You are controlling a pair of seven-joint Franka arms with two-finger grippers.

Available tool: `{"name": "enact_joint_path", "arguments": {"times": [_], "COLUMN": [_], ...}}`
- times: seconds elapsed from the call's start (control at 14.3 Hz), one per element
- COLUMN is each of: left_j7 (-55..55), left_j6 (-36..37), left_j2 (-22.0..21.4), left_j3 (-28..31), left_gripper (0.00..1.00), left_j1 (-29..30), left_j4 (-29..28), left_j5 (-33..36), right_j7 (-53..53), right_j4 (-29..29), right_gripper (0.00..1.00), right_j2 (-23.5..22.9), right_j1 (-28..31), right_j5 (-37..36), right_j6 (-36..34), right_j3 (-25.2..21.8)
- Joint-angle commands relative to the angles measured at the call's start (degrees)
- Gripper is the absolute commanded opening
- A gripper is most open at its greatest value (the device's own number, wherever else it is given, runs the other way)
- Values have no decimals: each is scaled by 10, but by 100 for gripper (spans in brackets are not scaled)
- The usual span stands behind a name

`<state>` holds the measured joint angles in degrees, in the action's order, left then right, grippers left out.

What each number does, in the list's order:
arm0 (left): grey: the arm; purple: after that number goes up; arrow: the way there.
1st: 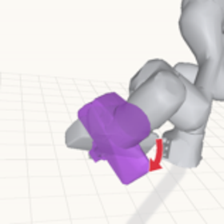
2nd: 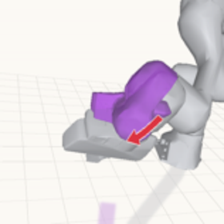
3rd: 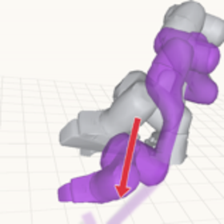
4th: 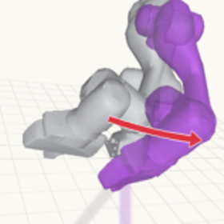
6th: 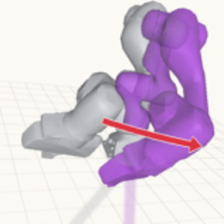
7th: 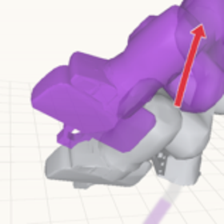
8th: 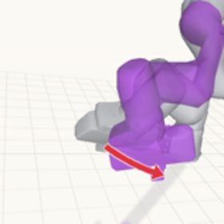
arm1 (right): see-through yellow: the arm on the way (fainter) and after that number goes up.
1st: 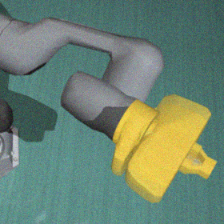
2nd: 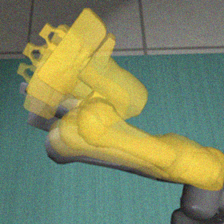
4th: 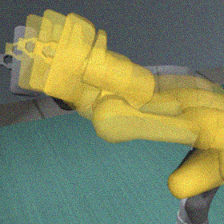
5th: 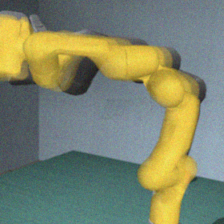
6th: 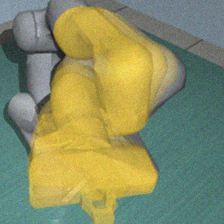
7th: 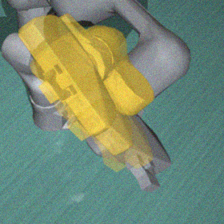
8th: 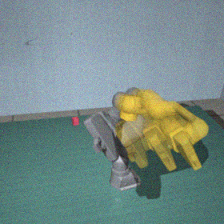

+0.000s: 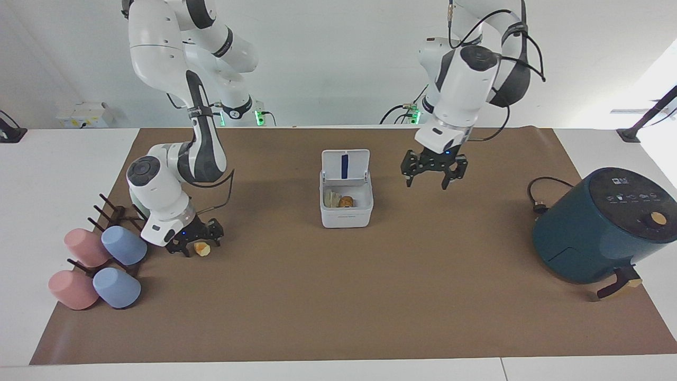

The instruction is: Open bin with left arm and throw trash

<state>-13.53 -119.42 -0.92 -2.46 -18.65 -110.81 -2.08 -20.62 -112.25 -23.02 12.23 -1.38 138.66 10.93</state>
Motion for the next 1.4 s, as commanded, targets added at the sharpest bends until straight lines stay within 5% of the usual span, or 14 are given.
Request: {"name": "enact_joint_path", "arguments": {"times": [0.0,0.14,0.21,0.56,0.84,1.33], "left_j7": [49,95,109,136,141,142], "left_j6": [52,90,113,193,244,273], "left_j2": [-28,-32,-32,-27,-21,-22], "left_j3": [-6,-6,-6,-5,-4,-5], "left_gripper": [100,100,100,100,100,100], "left_j1": [58,93,109,152,170,171], "left_j4": [-1,15,30,100,154,159], "left_j5": [-6,-5,-3,6,8,16], "right_j7": [-12,-12,-11,65,313,629], "right_j4": [-17,0,10,73,159,157], "right_gripper": [52,12,0,0,0,0], "right_j2": [18,18,18,27,60,71], "right_j1": [14,15,15,-6,-135,-290], "right_j5": [-8,-8,-8,-3,2,44], "right_j6": [0,-30,-44,-137,-274,-223], "right_j3": [9,9,9,16,27,30]}}
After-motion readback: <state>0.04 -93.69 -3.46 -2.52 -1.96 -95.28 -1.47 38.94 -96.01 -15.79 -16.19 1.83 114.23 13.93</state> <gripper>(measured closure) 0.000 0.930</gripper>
